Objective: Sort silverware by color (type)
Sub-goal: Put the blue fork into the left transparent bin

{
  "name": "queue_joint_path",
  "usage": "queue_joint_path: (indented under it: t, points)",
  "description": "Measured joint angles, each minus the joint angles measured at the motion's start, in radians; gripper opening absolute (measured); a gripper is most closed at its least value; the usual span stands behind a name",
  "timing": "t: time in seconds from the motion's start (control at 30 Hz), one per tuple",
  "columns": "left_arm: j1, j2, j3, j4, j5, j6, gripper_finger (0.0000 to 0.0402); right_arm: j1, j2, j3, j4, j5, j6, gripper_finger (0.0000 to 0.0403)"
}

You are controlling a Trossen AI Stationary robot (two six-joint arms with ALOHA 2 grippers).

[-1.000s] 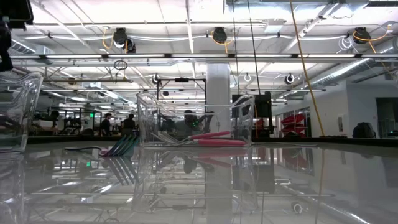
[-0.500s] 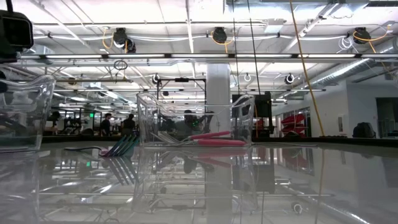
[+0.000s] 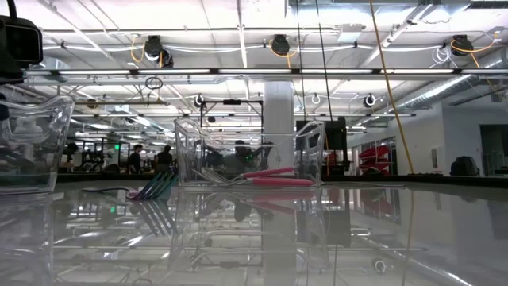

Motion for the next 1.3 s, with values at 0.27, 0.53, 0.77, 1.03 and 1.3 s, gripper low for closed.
queue_joint_path:
  t: [0.27, 0.53, 0.77, 1.03, 1.3]
  points:
    - [0.0, 0.0, 0.0, 0.0, -0.001, -0.009, 0.0024, -0.003, 0.0, 0.0, 0.0, 0.0, -0.008, 0.0189]
    - [0.0, 0.0, 0.001, -0.01, 0.001, -0.061, 0.0099, -0.006, 0.0, 0.0, 0.0, 0.0, -0.011, 0.0189]
    - [0.0, 0.0, 0.021, -0.03, 0.064, -0.108, 0.0176, -0.014, 0.0, 0.0, 0.007, 0.0, -0.018, 0.0189]
    - [0.0, 0.0, 0.155, -0.296, 0.147, -0.136, 0.018, -0.016, 0.0, 0.0, 0.031, 0.001, -0.042, 0.0189]
    - [0.0, 0.0, 0.322, -0.611, 0.248, -0.18, 0.018, -0.016, 0.0, 0.0, 0.031, 0.002, -0.06, 0.0189]
